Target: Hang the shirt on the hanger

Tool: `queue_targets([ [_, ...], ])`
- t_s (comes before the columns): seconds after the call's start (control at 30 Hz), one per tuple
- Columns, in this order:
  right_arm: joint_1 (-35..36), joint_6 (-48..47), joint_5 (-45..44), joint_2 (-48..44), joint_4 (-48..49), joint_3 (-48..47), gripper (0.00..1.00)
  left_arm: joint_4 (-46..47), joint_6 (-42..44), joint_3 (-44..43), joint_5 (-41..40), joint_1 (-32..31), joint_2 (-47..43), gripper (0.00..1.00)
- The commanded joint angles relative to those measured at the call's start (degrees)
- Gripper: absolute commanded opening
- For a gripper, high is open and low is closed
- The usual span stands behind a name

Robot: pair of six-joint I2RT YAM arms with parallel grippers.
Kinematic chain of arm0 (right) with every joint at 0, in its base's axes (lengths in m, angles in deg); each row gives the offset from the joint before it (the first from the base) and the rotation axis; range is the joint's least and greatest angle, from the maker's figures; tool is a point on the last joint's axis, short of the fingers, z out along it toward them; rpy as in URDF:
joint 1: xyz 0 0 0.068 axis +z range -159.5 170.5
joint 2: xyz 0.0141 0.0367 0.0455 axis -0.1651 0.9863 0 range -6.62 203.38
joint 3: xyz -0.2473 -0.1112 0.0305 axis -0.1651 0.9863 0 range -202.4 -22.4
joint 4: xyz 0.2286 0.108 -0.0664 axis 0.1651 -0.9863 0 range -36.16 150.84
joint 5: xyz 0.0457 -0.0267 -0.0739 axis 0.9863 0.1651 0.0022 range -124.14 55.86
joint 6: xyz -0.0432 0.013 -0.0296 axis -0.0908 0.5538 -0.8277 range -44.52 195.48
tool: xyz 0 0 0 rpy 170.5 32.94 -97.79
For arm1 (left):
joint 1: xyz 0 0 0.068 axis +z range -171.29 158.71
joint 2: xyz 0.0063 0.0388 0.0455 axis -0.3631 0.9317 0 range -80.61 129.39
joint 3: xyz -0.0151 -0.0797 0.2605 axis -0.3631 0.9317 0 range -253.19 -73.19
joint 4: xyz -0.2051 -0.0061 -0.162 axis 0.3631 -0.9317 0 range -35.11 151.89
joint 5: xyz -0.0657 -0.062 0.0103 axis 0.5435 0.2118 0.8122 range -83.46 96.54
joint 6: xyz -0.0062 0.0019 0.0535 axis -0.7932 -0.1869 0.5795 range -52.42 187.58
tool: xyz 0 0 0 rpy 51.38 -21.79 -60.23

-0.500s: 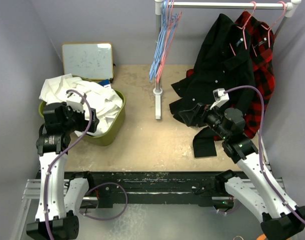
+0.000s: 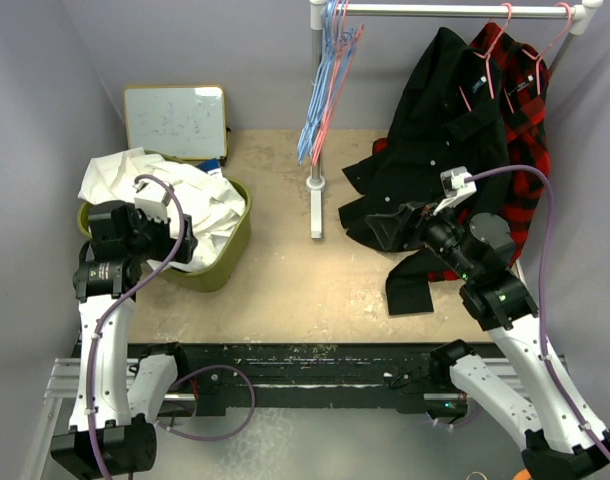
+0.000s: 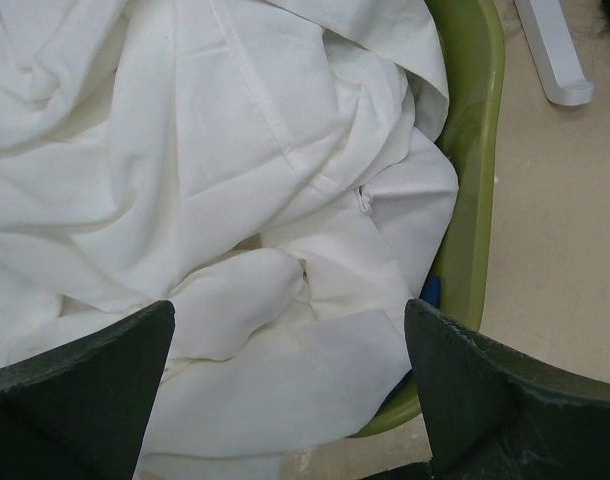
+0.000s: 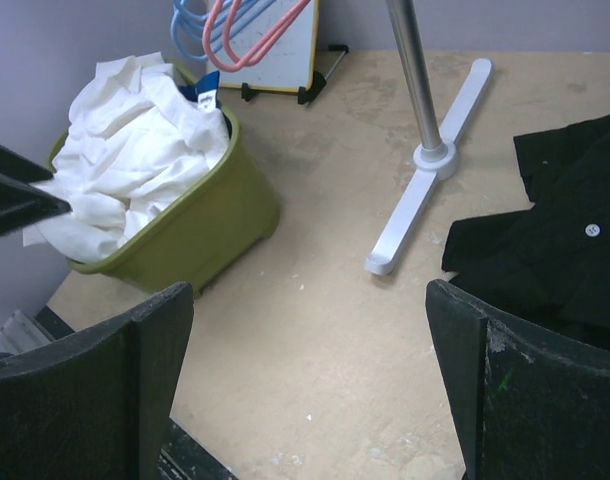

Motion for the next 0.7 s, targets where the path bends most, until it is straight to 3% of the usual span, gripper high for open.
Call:
queue_targets([
  [0.0, 0.22, -1.33, 0.69, -1.16, -2.33, -1.18, 1.0, -10.11, 11.78, -13.12, 4.93, 0.47, 3.98, 0.99],
  [0.1, 0.22, -0.93, 2.12, -1.68, -2.75, -0.74, 1.0, -20.27, 19.42, -19.96, 6.97, 0.47, 7.81, 0.99],
  [0.3, 0.2, 0.05, 3.47, -2.78, -4.12, -0.14, 1.0, -27.83, 26.76, -24.17, 4.2, 0.47, 11.45, 0.99],
  [0.5, 0.22, 1.43, 3.81, -0.97, -0.31, 1.35, 1.0, -18.47, 22.11, -25.4, -4.39, 0.47, 18.74, 0.98],
  [0.67, 0.22, 2.03, 5.58, 3.24, 4.16, 0.79, 1.0, -13.45, 22.62, -26.51, -7.05, 0.47, 23.98, 0.97],
])
